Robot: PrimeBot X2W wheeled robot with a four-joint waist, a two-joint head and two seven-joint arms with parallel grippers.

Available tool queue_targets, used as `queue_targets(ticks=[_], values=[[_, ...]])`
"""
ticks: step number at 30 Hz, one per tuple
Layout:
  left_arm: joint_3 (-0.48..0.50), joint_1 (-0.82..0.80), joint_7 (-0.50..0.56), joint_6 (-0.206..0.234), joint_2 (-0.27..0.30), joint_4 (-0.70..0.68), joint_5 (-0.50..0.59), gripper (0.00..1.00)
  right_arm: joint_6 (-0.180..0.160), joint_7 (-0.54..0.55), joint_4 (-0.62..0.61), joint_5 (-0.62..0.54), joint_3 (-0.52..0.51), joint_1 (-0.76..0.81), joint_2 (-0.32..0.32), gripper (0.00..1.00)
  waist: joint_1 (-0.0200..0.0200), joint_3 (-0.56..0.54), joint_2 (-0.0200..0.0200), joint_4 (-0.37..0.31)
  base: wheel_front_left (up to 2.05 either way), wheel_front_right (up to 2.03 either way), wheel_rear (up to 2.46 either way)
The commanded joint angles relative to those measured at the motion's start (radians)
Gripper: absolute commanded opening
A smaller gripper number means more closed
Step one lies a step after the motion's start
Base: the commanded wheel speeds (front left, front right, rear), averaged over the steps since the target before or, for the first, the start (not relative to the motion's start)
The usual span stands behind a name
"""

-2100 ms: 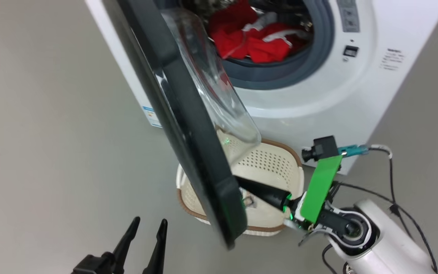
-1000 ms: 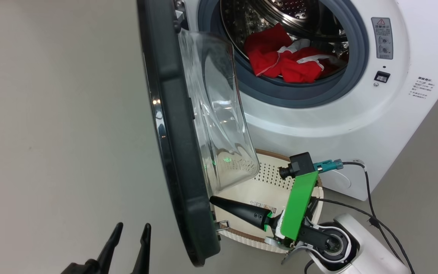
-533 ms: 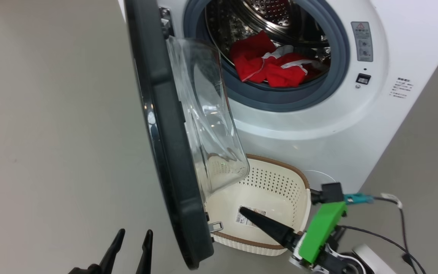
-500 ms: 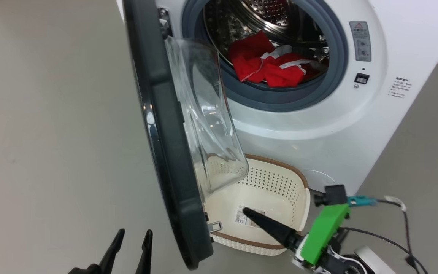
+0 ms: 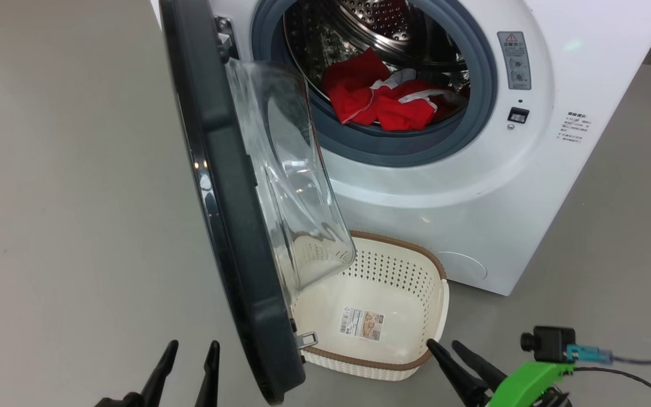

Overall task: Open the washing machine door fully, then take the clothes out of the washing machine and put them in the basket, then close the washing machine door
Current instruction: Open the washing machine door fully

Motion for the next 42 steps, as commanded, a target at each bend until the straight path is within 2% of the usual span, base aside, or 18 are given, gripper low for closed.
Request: queue_targets(ticks=[1,5,8,11,15,24,31,42], values=[[0.038,-0.011,-0.012,-0.006,0.008,-0.018,0.013,1.0,0.008,-0.045,-0.005,-0.023,0.025,-0.012,-0.01,1.0,0.0,-0.002,0.0,-0.003,0.0,0.0,0.0],[0.044,-0.008,-0.012,-0.006,0.008,-0.019,0.014,1.0,0.008,-0.168,0.058,-0.086,0.073,-0.032,-0.024,1.0,0.0,-0.004,0.0,-0.007,0.0,0.0,0.0],[0.048,-0.009,-0.012,-0.006,0.008,-0.019,0.014,1.0,0.008,-0.203,0.097,-0.141,0.057,-0.049,-0.022,1.0,0.0,-0.002,0.0,-0.009,0.0,0.0,0.0],[0.054,-0.01,-0.012,-0.006,0.008,-0.02,0.013,1.0,0.008,-0.206,0.081,-0.25,-0.078,-0.049,0.002,1.0,0.0,0.002,0.0,-0.013,0.0,0.0,0.0],[0.056,-0.012,-0.012,-0.006,0.008,-0.02,0.012,1.0,0.008,-0.206,0.024,-0.481,-0.252,0.007,0.052,1.0,0.0,0.005,0.0,-0.012,0.0,0.0,0.0],[0.058,-0.017,-0.012,-0.006,0.008,-0.022,0.013,1.0,0.008,-0.207,-0.142,-0.897,-0.496,0.144,0.163,1.0,0.0,0.005,0.0,-0.004,0.0,0.0,0.0],[0.058,-0.018,-0.012,-0.006,0.008,-0.024,0.013,1.0,0.008,-0.207,-0.186,-0.979,-0.53,0.199,0.193,1.0,0.0,0.005,0.0,-0.003,0.0,0.0,0.0],[0.058,-0.011,-0.012,-0.006,0.008,-0.025,0.017,1.0,0.008,-0.207,-0.186,-0.991,-0.539,0.216,0.21,1.0,0.0,-0.006,0.0,-0.009,0.0,0.0,0.0]])
